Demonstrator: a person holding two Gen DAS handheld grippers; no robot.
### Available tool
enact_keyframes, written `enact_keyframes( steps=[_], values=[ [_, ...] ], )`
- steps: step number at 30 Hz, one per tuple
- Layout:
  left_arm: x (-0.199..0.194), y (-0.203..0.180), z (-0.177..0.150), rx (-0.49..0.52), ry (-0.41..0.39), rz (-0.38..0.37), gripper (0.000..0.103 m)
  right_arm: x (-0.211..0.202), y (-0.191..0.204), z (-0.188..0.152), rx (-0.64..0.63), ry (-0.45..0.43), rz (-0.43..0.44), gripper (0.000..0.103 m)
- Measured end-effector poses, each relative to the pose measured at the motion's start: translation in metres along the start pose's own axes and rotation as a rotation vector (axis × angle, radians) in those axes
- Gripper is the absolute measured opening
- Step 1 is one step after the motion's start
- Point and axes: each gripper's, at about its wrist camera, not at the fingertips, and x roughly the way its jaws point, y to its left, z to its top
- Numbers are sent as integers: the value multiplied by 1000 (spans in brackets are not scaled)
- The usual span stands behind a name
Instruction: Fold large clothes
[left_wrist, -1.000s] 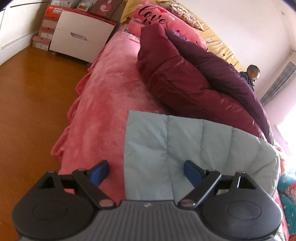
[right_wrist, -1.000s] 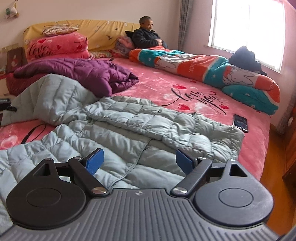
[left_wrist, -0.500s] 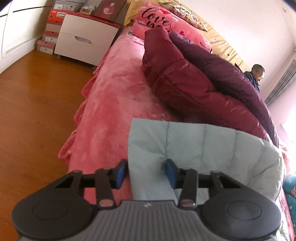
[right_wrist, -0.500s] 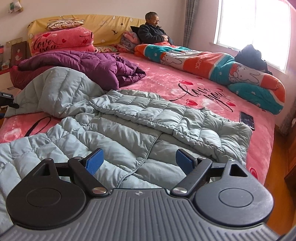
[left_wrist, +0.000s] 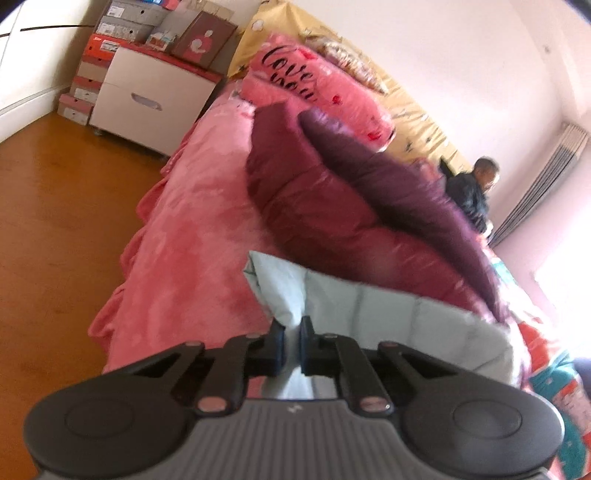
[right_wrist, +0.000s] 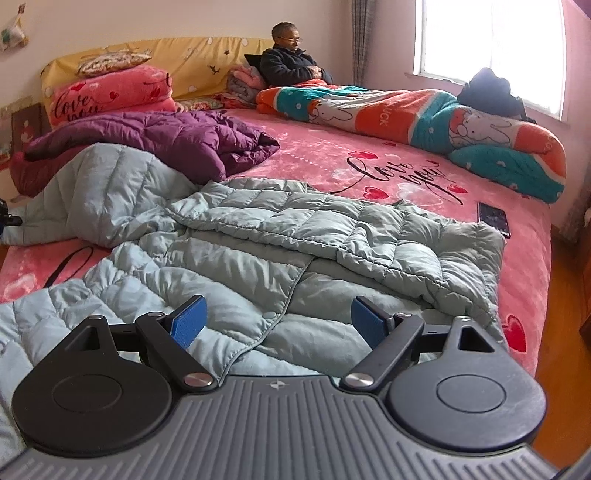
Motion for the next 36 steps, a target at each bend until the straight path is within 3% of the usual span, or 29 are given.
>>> enact_keyframes(
  steps=[14, 25, 29, 36],
  values=[
    [-54, -56, 20, 30, -128, -260, 4, 17, -42, 1, 322, -30, 53, 103],
    [-72, -144, 11, 145, -101, -447, 4, 19, -81, 5, 508, -106, 100, 103],
    [-74, -163, 1, 196, -75, -451, 4, 21, -96, 7, 554, -144, 98, 103],
    [-60, -113, -35, 202, 43, -234, 4, 31, -100, 0, 536, -146, 87, 103]
  ],
)
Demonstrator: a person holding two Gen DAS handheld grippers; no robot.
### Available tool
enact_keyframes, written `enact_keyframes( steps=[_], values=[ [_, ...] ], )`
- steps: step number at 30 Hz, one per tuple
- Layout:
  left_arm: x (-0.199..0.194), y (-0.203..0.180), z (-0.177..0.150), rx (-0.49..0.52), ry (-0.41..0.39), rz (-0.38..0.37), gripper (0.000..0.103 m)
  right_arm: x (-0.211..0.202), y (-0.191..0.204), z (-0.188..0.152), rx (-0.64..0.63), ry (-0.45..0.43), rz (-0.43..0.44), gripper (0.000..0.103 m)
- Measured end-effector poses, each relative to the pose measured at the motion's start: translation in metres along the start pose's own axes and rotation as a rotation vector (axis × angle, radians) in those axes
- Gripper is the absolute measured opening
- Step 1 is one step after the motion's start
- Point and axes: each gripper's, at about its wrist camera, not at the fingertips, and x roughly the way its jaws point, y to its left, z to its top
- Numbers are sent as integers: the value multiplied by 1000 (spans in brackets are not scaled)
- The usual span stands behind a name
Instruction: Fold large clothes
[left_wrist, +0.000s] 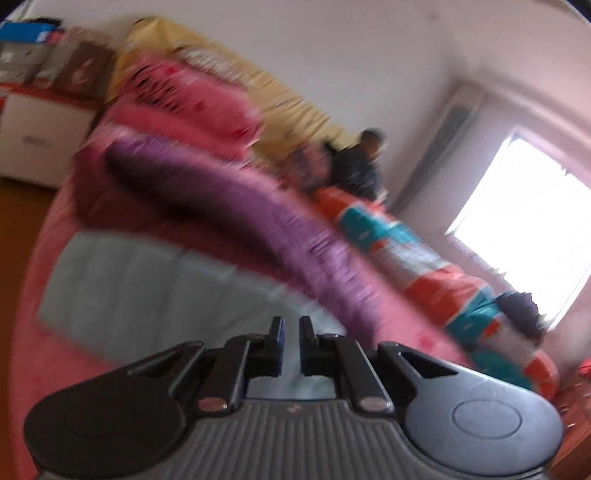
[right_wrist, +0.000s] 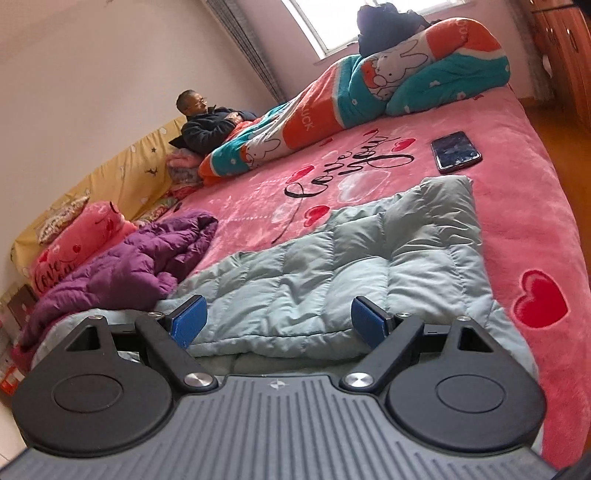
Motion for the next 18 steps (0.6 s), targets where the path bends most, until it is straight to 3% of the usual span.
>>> enact_keyframes(
  steps=[3, 7, 10, 12, 16, 18],
  values=[
    [7, 20, -19, -36, 43, 54, 5, 5, 1, 2, 1, 7, 26, 103],
    [19, 25, -34, -52, 77, 66, 5, 11, 3, 6, 13, 22, 67, 103],
    [28, 27, -34, -28, 67, 93, 13, 16, 4, 6, 2, 42, 89, 103],
    [30, 35, -31, -33, 52, 127, 33, 20, 5, 5, -14, 54, 93, 103],
    [30, 57, -16, 17, -18, 215, 52, 21, 1, 4, -8, 73, 101, 103],
    [31, 70, -8, 47, -34, 244, 68, 23, -1, 4, 5, 80, 102, 103]
  ],
)
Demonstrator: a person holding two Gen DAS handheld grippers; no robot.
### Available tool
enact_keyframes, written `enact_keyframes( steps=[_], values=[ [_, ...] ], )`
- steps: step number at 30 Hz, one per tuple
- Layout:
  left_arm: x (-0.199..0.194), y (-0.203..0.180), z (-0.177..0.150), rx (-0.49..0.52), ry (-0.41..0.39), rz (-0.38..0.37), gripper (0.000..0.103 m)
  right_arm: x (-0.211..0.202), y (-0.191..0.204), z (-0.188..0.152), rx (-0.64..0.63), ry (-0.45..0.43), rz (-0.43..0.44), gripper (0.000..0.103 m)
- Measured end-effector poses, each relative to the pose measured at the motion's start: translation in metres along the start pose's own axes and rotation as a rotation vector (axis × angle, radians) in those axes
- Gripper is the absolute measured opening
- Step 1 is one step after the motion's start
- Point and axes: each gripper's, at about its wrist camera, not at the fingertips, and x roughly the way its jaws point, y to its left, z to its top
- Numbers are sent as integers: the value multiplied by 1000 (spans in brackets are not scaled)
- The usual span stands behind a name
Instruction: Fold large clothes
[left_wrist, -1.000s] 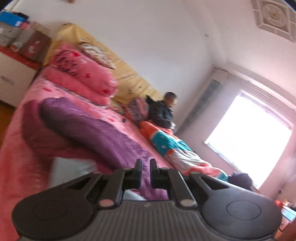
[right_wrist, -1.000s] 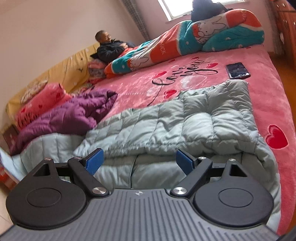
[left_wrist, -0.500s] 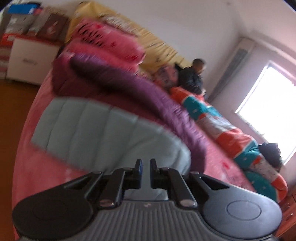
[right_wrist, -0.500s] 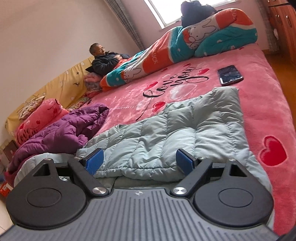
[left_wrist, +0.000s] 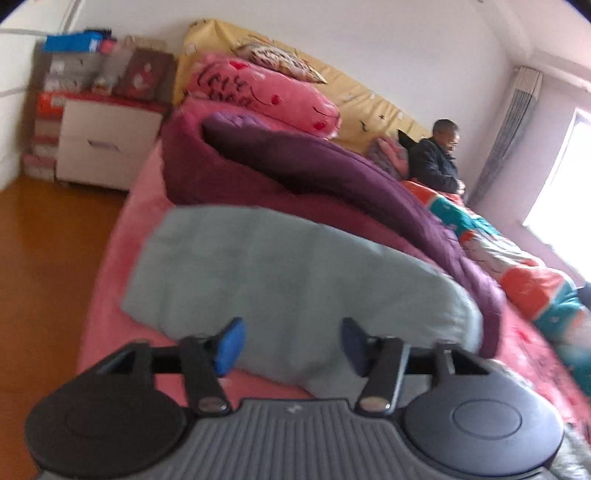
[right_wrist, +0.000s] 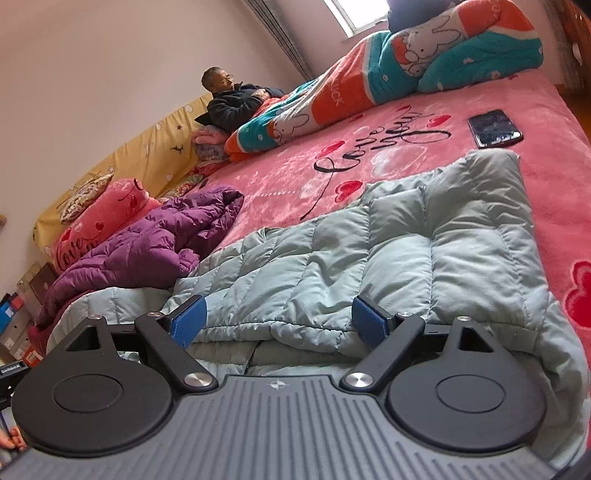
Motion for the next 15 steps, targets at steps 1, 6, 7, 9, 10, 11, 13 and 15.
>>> enact_keyframes(
  steps=[1, 6, 7, 9, 10, 11, 13, 15],
  values=[
    [2, 6, 3, 13, -10, 6, 70, 0, -1, 0, 6, 3, 0, 103],
    [18, 36, 17, 14, -30, -4, 84, 6, 2, -3, -18, 14, -16, 103],
    [23, 40, 20, 8, -31, -10, 85, 7, 4, -4, -30, 16, -21, 103],
    [29, 51, 26, 2, -45, -21, 89, 9, 6, -5, -52, 19, -29, 103],
    [31, 56, 30, -5, -60, -27, 90, 10, 7, -5, -64, 21, -34, 103],
    [35, 61, 34, -18, -72, -40, 92, 12, 8, -6, -76, 24, -38, 103],
    [42, 71, 37, -53, -74, -77, 95, 14, 10, -7, -98, 30, -46, 103],
    [51, 81, 42, -76, -69, -108, 98, 17, 11, -9, -118, 34, -55, 103]
  ],
)
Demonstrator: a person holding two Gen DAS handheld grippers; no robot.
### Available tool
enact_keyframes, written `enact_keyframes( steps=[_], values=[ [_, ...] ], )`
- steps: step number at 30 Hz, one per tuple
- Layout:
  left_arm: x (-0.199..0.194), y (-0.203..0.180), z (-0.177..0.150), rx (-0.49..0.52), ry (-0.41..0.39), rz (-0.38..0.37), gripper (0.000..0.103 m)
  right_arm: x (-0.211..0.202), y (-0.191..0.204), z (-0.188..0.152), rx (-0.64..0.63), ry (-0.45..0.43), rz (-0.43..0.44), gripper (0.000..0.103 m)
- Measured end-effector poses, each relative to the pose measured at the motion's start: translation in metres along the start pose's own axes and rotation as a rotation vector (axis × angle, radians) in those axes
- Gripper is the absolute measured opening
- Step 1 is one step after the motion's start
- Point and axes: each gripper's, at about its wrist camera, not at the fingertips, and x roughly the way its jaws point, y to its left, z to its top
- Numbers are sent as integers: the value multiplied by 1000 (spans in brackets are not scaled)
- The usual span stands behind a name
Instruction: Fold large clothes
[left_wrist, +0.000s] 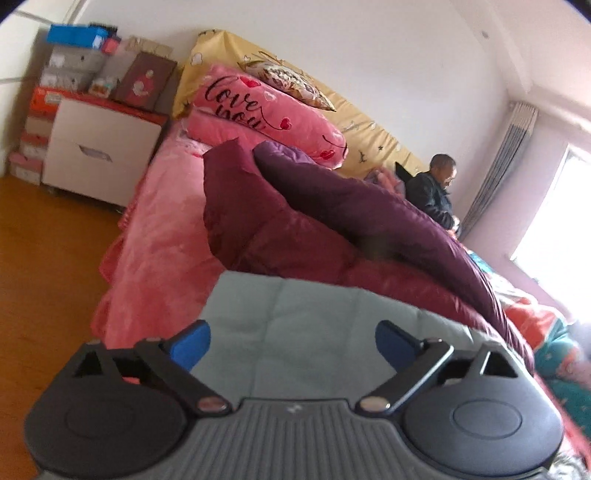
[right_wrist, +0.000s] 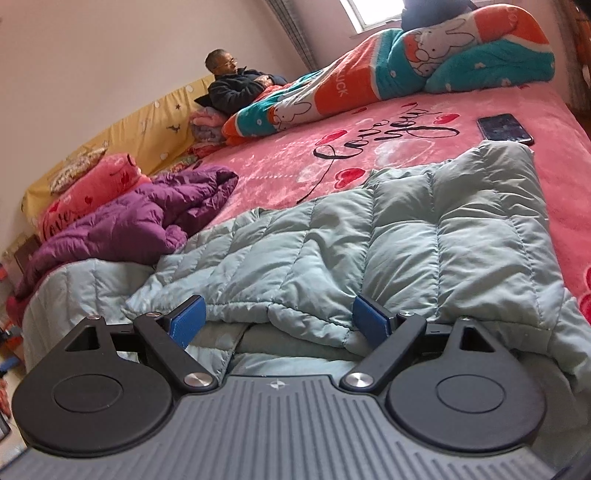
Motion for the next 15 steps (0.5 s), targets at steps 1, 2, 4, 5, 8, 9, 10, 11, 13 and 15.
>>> enact_keyframes(
  steps=[1, 2, 4, 5, 8, 9, 10, 11, 13, 15],
  values=[
    [4, 5, 1, -4, -1, 2, 98, 1, 1, -1, -10, 1, -5, 103],
    [8, 10, 4, -11, 1, 3, 98, 1, 1, -2, -19, 1, -9, 103],
    [15, 22, 6, -50, 11, -17, 98, 2, 2, -3, -40, 3, -15, 103],
    [19, 27, 8, -71, 16, -30, 99, 4, 3, -3, -51, 6, -19, 103],
    [27, 37, 9, -119, 23, -77, 100, 5, 6, -3, -80, 12, -29, 103],
    [29, 38, 8, -129, 29, -92, 100, 6, 6, -4, -85, 13, -31, 103],
    [33, 41, 8, -140, 37, -105, 100, 6, 6, -3, -89, 14, -33, 103],
    [36, 42, 7, -155, 51, -114, 100, 6, 6, -3, -91, 15, -32, 103],
    [41, 41, 5, -170, 79, -137, 100, 5, 4, -4, -91, 15, -31, 103],
    [45, 36, 3, -147, 104, -163, 100, 5, 3, -3, -92, 17, -32, 103]
  ],
)
